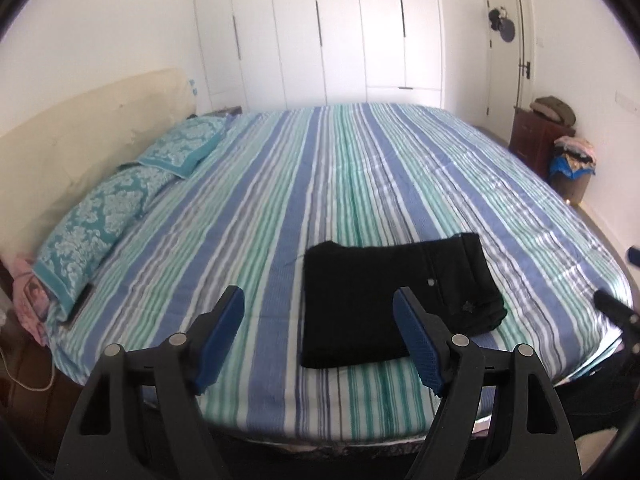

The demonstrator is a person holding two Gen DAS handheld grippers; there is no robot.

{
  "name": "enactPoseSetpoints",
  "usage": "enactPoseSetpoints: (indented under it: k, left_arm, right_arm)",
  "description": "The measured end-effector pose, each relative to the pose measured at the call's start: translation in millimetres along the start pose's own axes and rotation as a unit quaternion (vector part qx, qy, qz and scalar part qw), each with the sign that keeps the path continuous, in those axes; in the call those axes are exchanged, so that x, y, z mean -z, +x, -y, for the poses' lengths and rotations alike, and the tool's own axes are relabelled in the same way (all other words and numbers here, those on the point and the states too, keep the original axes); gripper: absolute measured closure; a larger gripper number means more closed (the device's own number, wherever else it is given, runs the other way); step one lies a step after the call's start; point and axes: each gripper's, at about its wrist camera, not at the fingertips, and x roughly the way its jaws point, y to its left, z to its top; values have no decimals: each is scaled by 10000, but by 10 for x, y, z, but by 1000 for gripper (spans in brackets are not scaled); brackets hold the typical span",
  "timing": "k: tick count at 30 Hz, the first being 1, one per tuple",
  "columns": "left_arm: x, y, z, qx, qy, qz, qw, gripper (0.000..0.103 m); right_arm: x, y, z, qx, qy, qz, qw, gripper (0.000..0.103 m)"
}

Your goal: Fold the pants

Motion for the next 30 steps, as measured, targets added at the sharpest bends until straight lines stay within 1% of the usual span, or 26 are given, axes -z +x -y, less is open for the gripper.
enactPoseSetpoints:
  k: [1,2,4,5,6,8,9,11,13,14,18,21,23,24,26,28,30]
  left_arm:
    - [-17,-66,-4,-73,48,32,10000,24]
    - [-10,-100,-3,-94,81,74,9999,24]
    - [-3,-192,-17,-62,132,175,9997,24]
    - [9,-229,-29,-50,116,207,9997,24]
    - [25,-252,-39,-92,80,222,9997,24]
    - [62,-260,-23,-267,115,190,9994,24]
    - [92,-232,4,-417,234,66,9988,24]
    - [157,-181,67,-659,475,-78,9967,24]
    - [204,-154,99,-739,570,-79,9956,24]
    - [225,-139,107,-715,560,-131,9958,24]
    - [261,-67,132,-406,491,-521,9966,24]
    - [306,-42,166,-237,543,-556,9967,24]
    - [314,-32,168,-222,502,-580,9968,15]
    - [316,-34,167,-214,478,-584,9969,13]
    - [301,-56,146,-117,360,-563,9977,12]
    - [257,-99,116,-17,260,-420,9988,12]
    - [216,-152,111,-2,307,-212,9993,11]
  right_arm:
    - [-10,-139,-4,170,28,279,9995,0]
    - [-3,-321,-7,419,53,702,9966,0]
    - [6,-519,-6,651,178,1127,9913,0]
    - [1,-531,1,643,231,1122,9913,0]
    - [20,-494,-13,652,255,981,9927,0]
    - [65,-397,-75,707,63,741,9947,0]
    - [117,-384,-121,805,-44,793,9936,0]
    - [172,-399,-168,976,-18,854,9916,0]
    - [178,-426,-192,944,137,835,9919,0]
    - [179,-413,-199,899,151,797,9926,0]
    - [169,-286,-312,690,-95,361,9969,0]
    - [168,-315,-329,409,34,393,9984,0]
    - [153,-334,-320,245,188,387,9988,0]
    - [139,-337,-321,223,239,361,9988,0]
    - [119,-337,-333,282,263,334,9987,0]
    - [103,-353,-338,358,283,332,9984,0]
    - [86,-358,-328,325,343,310,9984,0]
